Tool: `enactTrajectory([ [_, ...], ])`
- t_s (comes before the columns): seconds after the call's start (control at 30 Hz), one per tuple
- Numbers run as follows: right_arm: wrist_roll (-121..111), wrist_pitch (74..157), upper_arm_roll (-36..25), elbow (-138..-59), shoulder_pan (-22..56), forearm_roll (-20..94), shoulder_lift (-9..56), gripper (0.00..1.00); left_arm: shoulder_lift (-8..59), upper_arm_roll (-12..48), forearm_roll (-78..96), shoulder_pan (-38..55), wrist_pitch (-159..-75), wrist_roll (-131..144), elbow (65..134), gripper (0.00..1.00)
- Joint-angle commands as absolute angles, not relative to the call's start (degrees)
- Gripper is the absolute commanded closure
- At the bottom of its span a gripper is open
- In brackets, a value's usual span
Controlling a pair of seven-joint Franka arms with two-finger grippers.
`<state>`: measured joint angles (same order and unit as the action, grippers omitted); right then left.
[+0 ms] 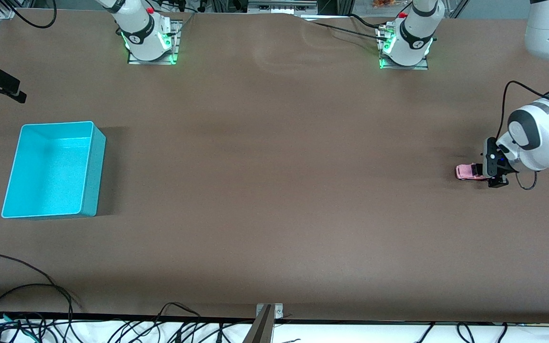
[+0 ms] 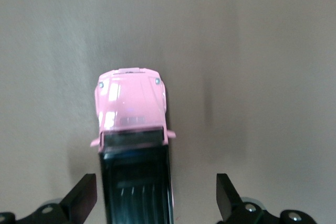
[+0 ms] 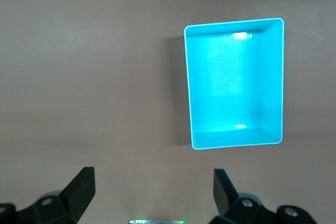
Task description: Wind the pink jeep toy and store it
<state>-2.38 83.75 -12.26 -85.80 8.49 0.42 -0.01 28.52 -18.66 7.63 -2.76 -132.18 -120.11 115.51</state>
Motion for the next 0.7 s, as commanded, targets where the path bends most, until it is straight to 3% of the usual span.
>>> enactTrajectory([
  [0.0,-2.55,82.79,-12.48,-85.25,8.53,0.09,-0.53,0.0,24.0,-19.16,6.51,-2.29,-123.24,-120.24,113.99,0.0],
  [0.27,-2.81,82.79,-12.39,-85.25,8.35,0.09,-0.53,0.0,19.69,-18.99,2.46,-2.2,-116.02,-116.37,109.78,0.0],
  [0.53,-2.99,82.88,-12.57,-85.25,8.35,0.0,-0.53,0.0,18.9,-17.85,3.25,-1.23,-116.72,-114.61,105.03,0.0],
  [0.67,-3.08,82.88,-12.57,-85.25,8.26,0.0,-0.53,0.0,18.55,-17.32,3.25,-1.14,-122.59,-114.7,105.29,0.0],
])
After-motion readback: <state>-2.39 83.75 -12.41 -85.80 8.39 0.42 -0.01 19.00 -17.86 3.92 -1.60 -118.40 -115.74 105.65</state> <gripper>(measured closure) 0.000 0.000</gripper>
